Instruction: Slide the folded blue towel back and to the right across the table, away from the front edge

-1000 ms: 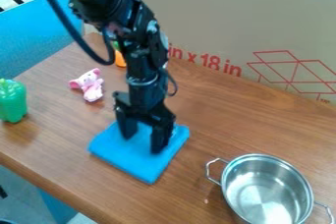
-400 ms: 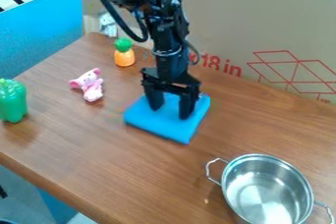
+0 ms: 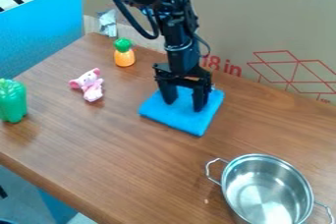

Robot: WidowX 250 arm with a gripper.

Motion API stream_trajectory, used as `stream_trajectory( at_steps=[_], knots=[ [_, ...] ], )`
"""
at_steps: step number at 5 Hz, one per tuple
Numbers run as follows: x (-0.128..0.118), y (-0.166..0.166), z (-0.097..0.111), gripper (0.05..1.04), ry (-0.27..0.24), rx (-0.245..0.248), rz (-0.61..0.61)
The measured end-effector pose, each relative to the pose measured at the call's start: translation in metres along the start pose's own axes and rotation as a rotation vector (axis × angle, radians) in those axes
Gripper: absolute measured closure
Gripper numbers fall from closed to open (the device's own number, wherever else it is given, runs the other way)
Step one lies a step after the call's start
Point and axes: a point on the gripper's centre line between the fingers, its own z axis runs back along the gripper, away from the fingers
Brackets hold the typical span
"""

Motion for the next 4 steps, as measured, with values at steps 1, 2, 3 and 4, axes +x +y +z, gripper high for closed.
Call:
stream_trajectory(
  at_steps=[1,2,3,4],
  knots=[
    [-0.001,-0.002,0.003,0.082,-0.011,0.037,-0.017],
    [-0.009,-0.005,0.013,0.082,0.01,0.099,-0.019],
    [-0.032,-0.006,0.021,0.082,0.046,0.12,0.037],
    [-0.035,-0.005,0.055,0.082,0.019,0.099,0.082]
  ],
)
